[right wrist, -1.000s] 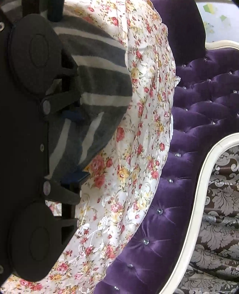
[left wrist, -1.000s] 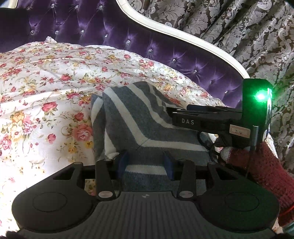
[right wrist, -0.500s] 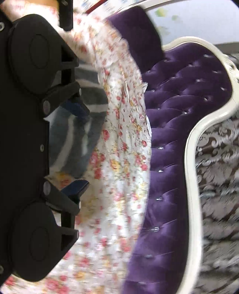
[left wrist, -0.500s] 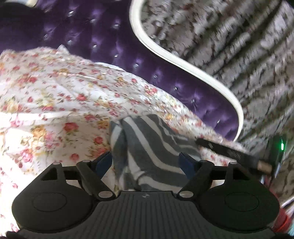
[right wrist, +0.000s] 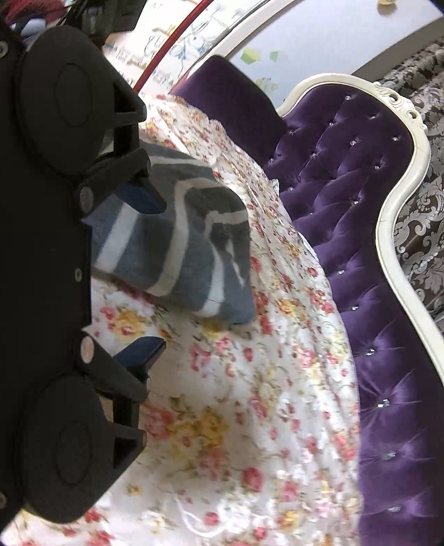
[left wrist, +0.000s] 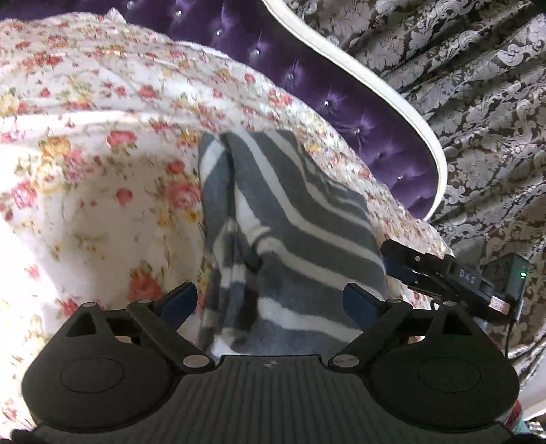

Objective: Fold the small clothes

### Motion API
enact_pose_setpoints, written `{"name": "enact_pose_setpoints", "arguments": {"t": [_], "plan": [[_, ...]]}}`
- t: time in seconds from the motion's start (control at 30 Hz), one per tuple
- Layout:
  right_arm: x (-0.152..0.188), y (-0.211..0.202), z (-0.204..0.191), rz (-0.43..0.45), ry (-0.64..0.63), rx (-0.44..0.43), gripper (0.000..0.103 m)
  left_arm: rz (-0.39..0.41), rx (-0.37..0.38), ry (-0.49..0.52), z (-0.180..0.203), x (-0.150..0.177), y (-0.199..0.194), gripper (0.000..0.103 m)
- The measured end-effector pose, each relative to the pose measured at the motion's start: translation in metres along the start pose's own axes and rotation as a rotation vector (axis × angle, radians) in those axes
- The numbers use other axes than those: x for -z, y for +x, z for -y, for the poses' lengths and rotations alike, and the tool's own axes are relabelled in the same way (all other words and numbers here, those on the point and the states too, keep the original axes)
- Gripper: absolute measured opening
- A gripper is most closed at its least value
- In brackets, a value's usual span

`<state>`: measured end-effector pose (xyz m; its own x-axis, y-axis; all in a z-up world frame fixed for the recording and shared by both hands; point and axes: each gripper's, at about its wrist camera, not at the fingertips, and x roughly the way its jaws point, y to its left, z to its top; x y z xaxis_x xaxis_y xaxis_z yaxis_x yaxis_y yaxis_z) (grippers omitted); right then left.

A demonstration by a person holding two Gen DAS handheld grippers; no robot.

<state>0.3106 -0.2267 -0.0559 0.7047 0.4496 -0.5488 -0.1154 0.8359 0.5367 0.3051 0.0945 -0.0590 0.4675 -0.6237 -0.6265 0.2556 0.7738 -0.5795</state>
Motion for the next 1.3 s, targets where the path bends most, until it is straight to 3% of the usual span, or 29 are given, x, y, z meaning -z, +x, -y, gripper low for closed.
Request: {"name": "enact_pose_setpoints", "arguments": {"t": [0.6,0.63,0.7,0.87,1.03,1.13,1.3], "plan": [[0.004,0.033,-0.001,0.006,0.098,-0.16,0.083,-0.04,0.155,-0.126,-0.007,-0.003,0.026,0.091],[0.003,0.034,-0.001,0.006,0.1,-0.162,0.083,-0.042,0.164,-0.145,-0.01,-0.003,0.025,0.09],[0.003,0.033,0.0,0.005,0.103,-0.167,0.083,-0.05,0.158,-0.173,-0.015,-0.002,0.024,0.073],[0.007,0.027,0.005,0.001,0.11,-0.177,0.077,-0.065,0.13,-0.178,-0.018,-0.002,0.022,0.05],[0.009,0.026,0.001,0.003,0.076,-0.132,0.058,-0.056,0.117,-0.163,-0.017,0.0,0.023,0.023],[0.008,0.023,-0.003,0.008,0.043,-0.107,0.05,-0.039,0.128,-0.149,-0.012,0.001,0.022,0.018],[0.005,0.009,-0.011,0.011,0.052,-0.085,0.047,-0.013,0.175,-0.139,-0.001,0.004,0.016,0.018]]}}
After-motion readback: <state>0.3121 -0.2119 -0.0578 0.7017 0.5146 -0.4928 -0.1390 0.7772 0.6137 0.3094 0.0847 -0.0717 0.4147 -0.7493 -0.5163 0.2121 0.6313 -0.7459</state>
